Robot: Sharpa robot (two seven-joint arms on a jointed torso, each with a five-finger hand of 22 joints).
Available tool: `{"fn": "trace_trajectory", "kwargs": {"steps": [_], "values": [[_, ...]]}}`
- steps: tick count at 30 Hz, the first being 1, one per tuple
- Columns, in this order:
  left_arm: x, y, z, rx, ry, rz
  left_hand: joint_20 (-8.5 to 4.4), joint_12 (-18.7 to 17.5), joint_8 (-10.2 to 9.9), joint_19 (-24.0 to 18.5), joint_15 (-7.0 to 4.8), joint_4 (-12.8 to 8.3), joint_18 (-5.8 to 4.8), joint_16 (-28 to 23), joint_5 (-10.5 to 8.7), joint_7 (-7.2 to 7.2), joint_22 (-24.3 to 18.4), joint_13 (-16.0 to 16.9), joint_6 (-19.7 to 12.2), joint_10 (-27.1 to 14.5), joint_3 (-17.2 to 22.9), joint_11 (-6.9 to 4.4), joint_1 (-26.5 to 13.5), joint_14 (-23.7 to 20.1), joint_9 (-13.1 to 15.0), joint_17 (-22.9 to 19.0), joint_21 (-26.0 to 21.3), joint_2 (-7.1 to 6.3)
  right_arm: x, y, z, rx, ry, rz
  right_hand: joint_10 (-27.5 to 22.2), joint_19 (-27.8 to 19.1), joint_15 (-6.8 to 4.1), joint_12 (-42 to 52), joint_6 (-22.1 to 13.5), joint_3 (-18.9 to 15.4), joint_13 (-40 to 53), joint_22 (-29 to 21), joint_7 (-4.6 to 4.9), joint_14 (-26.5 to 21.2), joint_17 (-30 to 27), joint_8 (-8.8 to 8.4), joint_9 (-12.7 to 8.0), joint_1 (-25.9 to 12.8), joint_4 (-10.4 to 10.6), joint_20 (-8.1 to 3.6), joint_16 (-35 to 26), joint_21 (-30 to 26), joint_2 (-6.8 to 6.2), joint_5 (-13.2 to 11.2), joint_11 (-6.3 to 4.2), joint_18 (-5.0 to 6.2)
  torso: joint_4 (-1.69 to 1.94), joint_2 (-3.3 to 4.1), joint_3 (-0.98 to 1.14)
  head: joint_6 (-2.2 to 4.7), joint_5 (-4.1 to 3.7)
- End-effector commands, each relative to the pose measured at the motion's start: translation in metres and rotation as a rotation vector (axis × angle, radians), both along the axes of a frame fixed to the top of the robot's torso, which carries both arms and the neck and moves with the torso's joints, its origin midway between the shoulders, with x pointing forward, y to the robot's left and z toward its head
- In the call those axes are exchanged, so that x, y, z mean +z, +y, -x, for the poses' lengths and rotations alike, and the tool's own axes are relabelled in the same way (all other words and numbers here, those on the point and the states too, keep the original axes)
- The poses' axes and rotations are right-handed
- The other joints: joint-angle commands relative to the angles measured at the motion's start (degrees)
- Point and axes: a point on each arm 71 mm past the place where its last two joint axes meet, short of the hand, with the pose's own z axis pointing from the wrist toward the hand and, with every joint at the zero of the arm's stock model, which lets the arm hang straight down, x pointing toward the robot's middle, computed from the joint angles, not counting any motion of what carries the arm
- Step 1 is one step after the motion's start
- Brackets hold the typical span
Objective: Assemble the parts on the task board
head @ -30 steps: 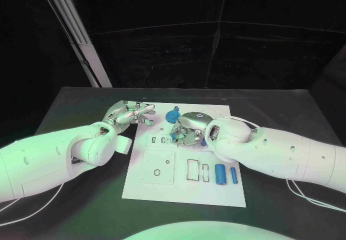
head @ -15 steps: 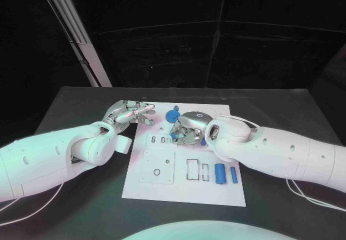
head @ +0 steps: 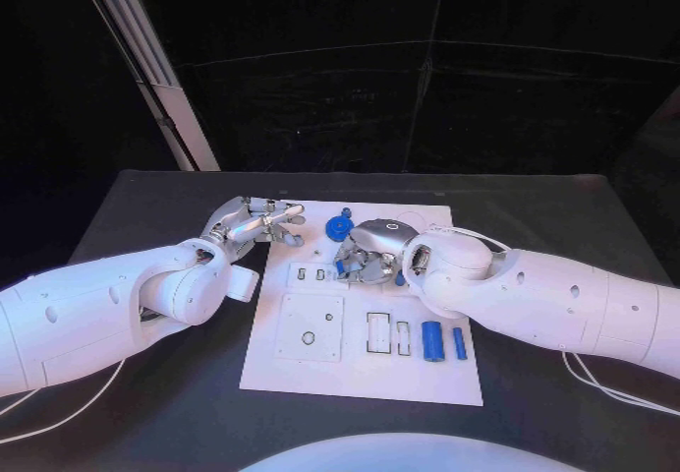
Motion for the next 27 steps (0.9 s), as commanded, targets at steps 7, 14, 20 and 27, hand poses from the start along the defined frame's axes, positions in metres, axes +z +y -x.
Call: {"fn": "trace_trajectory", "kwargs": {"steps": [7,14,20,27], "values": [[0.0001,-0.0014,-0.0001,-0.011,0.007,-0.002,0.08,-0.18,-0.33,-0.24,-0.05,-0.09,0.66,0.2,-0.11,0.2,0.05,-0.09,0.04,-0.15,0.38,0.27,-0.43,-0.36,-0.08,0.05,0.3,-0.07,-0.0306,-0.0108,0.0071,-0.017,0.11,0.141,-0.45,-0.42,0.59,-0.4,-0.38,-0.55,-0.13,-0.09,0.57,0.04,-0.05,-0.25,2.02,-0.12,0.09,-0.06,-0.22,-0.27,-0.76,-0.12,0.07,0.46,0.02,-0.03,0.02,-0.01,-0.03],[-0.0001,-0.0014,-0.0004,-0.011,0.007,-0.002,0.08,-0.18,-0.33,-0.24,-0.05,-0.09,0.66,0.2,-0.11,0.2,0.05,-0.09,0.04,-0.15,0.38,0.27,-0.43,-0.36,-0.08,0.05,0.3,-0.07,-0.0299,-0.0105,0.0072,-0.017,0.105,0.133,-0.67,-0.48,0.71,-0.43,-1.04,-1.11,-0.24,-0.21,0.71,0.01,-0.12,-0.44,2.04,-0.32,0.39,0.06,-0.28,-0.35,-1.09,0.0,0.21,0.48,0.03,-0.03,0.03,-0.03,-0.05],[-0.0002,-0.0016,-0.0005,-0.011,0.007,-0.002,0.08,-0.18,-0.33,-0.24,-0.05,-0.09,0.66,0.2,-0.11,0.2,0.05,-0.09,0.04,-0.15,0.38,0.27,-0.43,-0.36,-0.08,0.05,0.3,-0.07,-0.029,-0.0104,0.0071,-0.019,0.098,0.124,-1.07,-0.59,0.88,-0.58,-2.08,-1.83,-0.45,-0.43,0.93,-0.06,-0.24,-0.71,2.02,-0.36,0.79,0.22,-0.37,-0.48,-1.39,0.14,0.42,0.52,0.02,-0.03,0.03,-0.03,-0.07],[-0.0003,-0.0016,-0.0006,-0.011,0.008,-0.003,0.08,-0.18,-0.33,-0.24,-0.05,-0.09,0.66,0.2,-0.11,0.2,0.05,-0.09,0.04,-0.15,0.38,0.27,-0.43,-0.36,-0.08,0.05,0.3,-0.07,-0.0279,-0.0104,0.0069,-0.021,0.088,0.112,-1.22,-0.67,0.94,-0.61,-2.44,-2.13,-0.53,-0.58,1.01,-0.1,-0.33,-0.74,2.03,-0.32,0.97,0.28,-0.42,-0.55,-1.46,0.19,0.5,0.55,0.04,-0.03,0.02,0.02,-0.12]]}}
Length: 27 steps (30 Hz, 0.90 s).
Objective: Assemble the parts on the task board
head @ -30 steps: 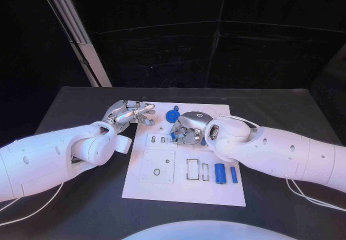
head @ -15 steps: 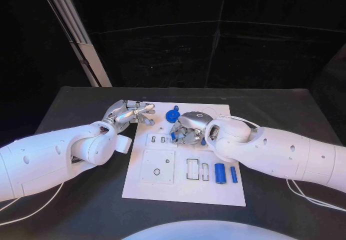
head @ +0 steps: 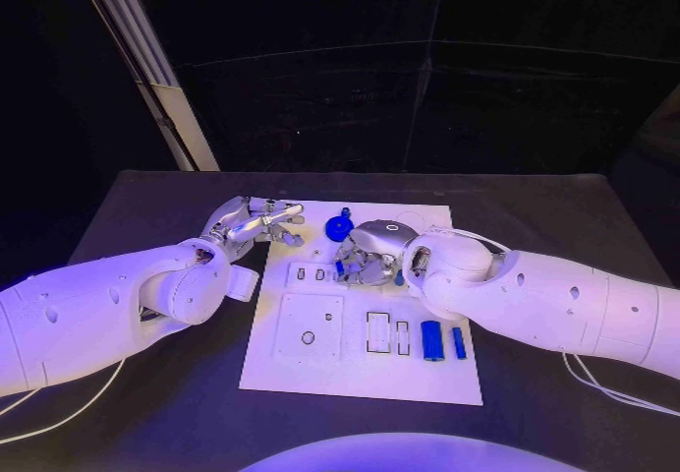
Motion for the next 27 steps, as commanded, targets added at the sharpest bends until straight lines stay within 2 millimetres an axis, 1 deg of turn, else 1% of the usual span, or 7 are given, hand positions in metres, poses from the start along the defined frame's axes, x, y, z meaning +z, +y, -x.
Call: {"fn": "trace_trajectory", "kwargs": {"steps": [1,7,12,17,27], "values": [[0.0,-0.001,0.0,-0.012,0.007,-0.002,0.08,-0.18,-0.33,-0.24,-0.05,-0.09,0.66,0.2,-0.11,0.2,0.07,-0.09,0.04,-0.15,0.38,0.27,-0.43,-0.36,-0.08,0.06,0.3,-0.07,-0.026,-0.01,0.005,-0.022,0.092,0.119,-0.57,-0.48,0.34,-0.41,-0.25,-0.38,-0.08,-0.05,-0.02,0.1,-0.05,-0.36,-0.1,0.0,-0.11,0.09,-0.14,-0.34,-0.56,0.2,-0.03,0.55,0.02,0.01,-0.01,0.06,-0.03],[0.0,-0.002,0.0,-0.012,0.008,-0.002,0.08,-0.18,-0.33,-0.24,-0.05,-0.09,0.66,0.2,-0.11,0.2,0.07,-0.09,0.04,-0.15,0.38,0.27,-0.43,-0.36,-0.08,0.06,0.3,-0.07,-0.024,-0.009,0.005,-0.019,0.072,0.084,-1.02,-0.46,0.48,-0.64,-0.88,-1.08,-0.38,-0.03,0.13,-0.09,-0.57,-0.37,-0.08,0.02,0.35,0.21,-0.46,-0.35,-0.72,0.25,0.12,0.55,0.02,0.0,-0.01,0.07,-0.04],[0.0,-0.001,0.0,-0.013,0.009,-0.002,0.08,-0.18,-0.33,-0.24,-0.05,-0.09,0.66,0.2,-0.11,0.2,0.07,-0.09,0.04,-0.15,0.38,0.27,-0.43,-0.36,-0.08,0.06,0.3,-0.07,-0.019,-0.007,0.005,-0.002,0.044,0.018,-0.95,-0.31,0.59,-0.13,-1.55,-1.71,-0.08,0.2,0.29,-0.12,-0.34,-0.38,-0.08,0.37,0.73,0.33,-0.35,-0.25,-0.72,0.36,0.26,0.51,0.02,-0.03,-0.01,0.09,-0.05],[0.0,-0.001,0.0,-0.012,0.01,-0.003,0.08,-0.18,-0.33,-0.24,-0.05,-0.09,0.66,0.2,-0.11,0.2,0.07,-0.09,0.04,-0.15,0.38,0.27,-0.43,-0.36,-0.08,0.06,0.3,-0.07,-0.015,-0.005,0.006,0.015,0.02,-0.038,-0.94,-0.29,0.61,-0.03,-1.64,-1.78,-0.03,0.22,0.31,-0.12,-0.33,-0.37,-0.07,0.49,0.78,0.35,-0.34,-0.24,-0.68,0.46,0.27,0.51,0.05,-0.03,0.0,0.13,-0.04],[-0.001,0.0,-0.001,-0.011,0.012,-0.004,0.08,-0.18,-0.33,-0.24,-0.05,-0.09,0.66,0.2,-0.11,0.2,0.07,-0.09,0.04,-0.15,0.38,0.27,-0.43,-0.36,-0.08,0.06,0.3,-0.07,-0.011,-0.005,0.007,0.027,-0.004,-0.094,-1.63,-0.51,0.71,-0.56,-1.9,-2.47,-0.66,-0.24,0.4,-0.33,-0.84,-0.24,-0.02,0.64,1.3,0.45,-0.63,-0.44,-0.67,1.03,0.38,0.6,0.02,-0.05,0.01,0.19,0.01]]}}
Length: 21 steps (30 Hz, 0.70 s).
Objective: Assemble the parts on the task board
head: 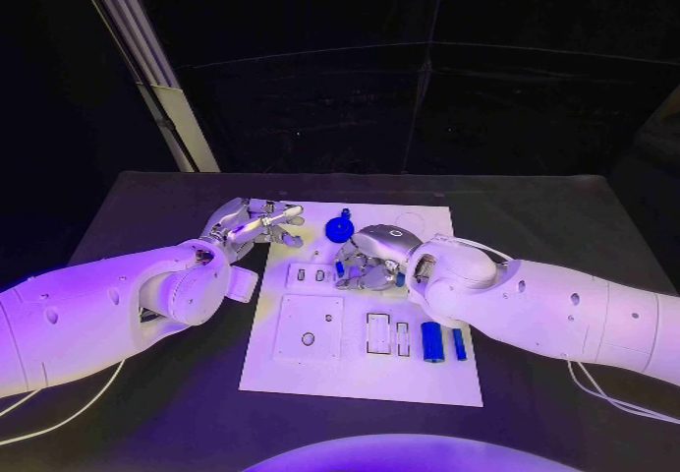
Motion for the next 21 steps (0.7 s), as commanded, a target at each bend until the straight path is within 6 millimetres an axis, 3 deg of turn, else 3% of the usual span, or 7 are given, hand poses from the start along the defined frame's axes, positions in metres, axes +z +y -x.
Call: {"fn": "trace_trajectory", "kwargs": {"steps": [1,21], "values": [[-0.0001,-0.0011,0.0,-0.013,0.01,-0.002,0.08,-0.18,-0.33,-0.24,-0.05,-0.09,0.66,0.2,-0.11,0.2,0.08,-0.09,0.04,-0.15,0.38,0.27,-0.43,-0.36,-0.08,0.07,0.3,-0.08,-0.0048,-0.0006,0.0023,0.011,0.016,-0.011,-0.46,-0.31,0.5,-0.24,-0.24,-0.31,-0.18,-0.09,-0.21,-0.13,-0.13,-0.08,0.0,0.19,0.08,0.24,-0.29,-0.21,-0.21,0.37,-0.02,0.6,-0.01,-0.02,0.01,0.02,0.03],[-0.0008,-0.0015,0.0,-0.019,0.018,-0.002,0.1,-0.29,-0.38,-0.33,-0.03,-0.11,0.66,0.39,-0.11,0.21,0.14,-0.07,-0.01,-0.19,0.47,0.29,-0.51,-0.53,-0.07,0.28,0.39,-0.1,0.0034,-0.0015,0.0016,-0.008,-0.056,-0.096,-1.71,-0.45,0.84,-0.89,-1.9,-1.43,-1.12,-0.4,0.24,-0.8,-1.2,-0.29,-0.08,1.6,0.87,0.53,-1.0,-0.39,-0.09,0.58,0.37,0.66,0.01,0.05,-0.01,0.36,-0.11]]}}
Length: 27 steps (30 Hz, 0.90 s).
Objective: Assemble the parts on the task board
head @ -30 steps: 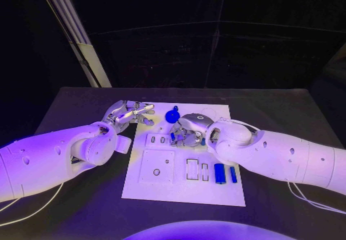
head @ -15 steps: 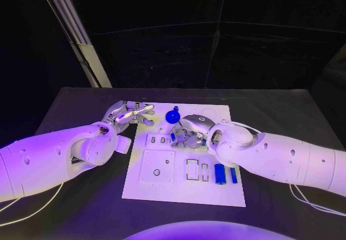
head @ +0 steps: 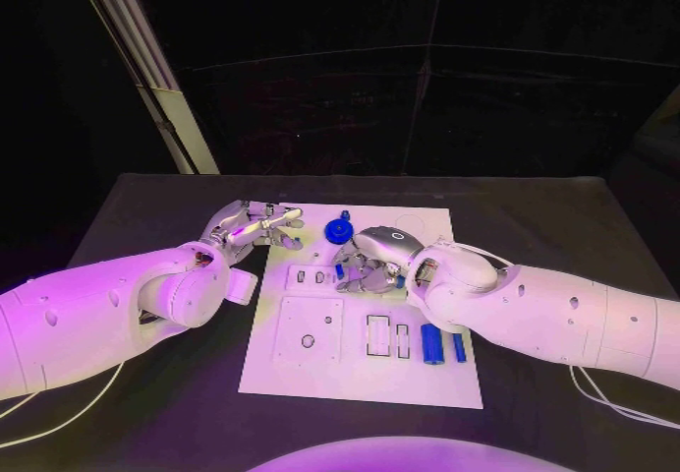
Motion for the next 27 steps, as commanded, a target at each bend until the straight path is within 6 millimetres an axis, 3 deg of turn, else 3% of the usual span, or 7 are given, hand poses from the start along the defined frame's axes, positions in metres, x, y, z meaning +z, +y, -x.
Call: {"fn": "trace_trajectory", "kwargs": {"steps": [1,17,27], "values": [[0.0,-0.002,0.0,-0.017,0.009,0.001,0.1,-0.29,-0.38,-0.33,-0.03,0.05,0.66,0.39,-0.11,0.21,0.05,-0.08,-0.01,-0.19,0.31,0.29,-0.5,-0.53,-0.07,0.06,0.39,-0.1,0.005,0.0,0.0,-0.006,-0.036,-0.043,-0.48,-0.23,0.14,-0.31,-0.54,-0.33,-0.03,0.02,0.01,-0.09,0.01,-0.32,-0.08,0.58,0.1,0.33,-0.31,-0.19,0.22,0.32,-0.03,0.66,0.01,0.03,-0.02,-0.03,0.01],[0.0,-0.002,0.0,-0.019,0.013,0.0,0.11,-0.34,-0.4,-0.36,-0.02,0.03,0.66,0.43,-0.11,0.21,0.07,-0.08,-0.04,-0.23,0.33,0.3,-0.51,-0.58,-0.07,0.11,0.41,-0.12,0.009,-0.001,0.003,-0.002,-0.04,-0.084,-0.43,-0.15,0.18,-0.12,-0.63,-0.62,0.02,0.11,0.04,-0.02,0.28,-0.22,-0.04,0.64,0.46,0.38,-0.13,-0.14,0.28,0.63,0.02,0.65,0.0,0.03,0.0,0.06,0.04],[-0.001,-0.001,0.0,-0.019,0.015,-0.002,0.12,-0.43,-0.44,-0.39,-0.01,0.0,0.66,0.51,-0.11,0.22,0.09,-0.09,-0.1,-0.32,0.37,0.32,-0.53,-0.65,-0.08,0.2,0.45,-0.16,0.018,-0.009,0.02,0.072,0.017,-0.133,-0.7,-0.25,0.37,0.44,-0.81,-5.33,-0.27,-0.05,0.17,-0.25,0.19,0.04,0.08,0.33,3.31,0.61,-0.06,-0.24,-0.33,1.44,0.21,0.68,0.0,-0.02,-0.04,0.21,0.02]]}}
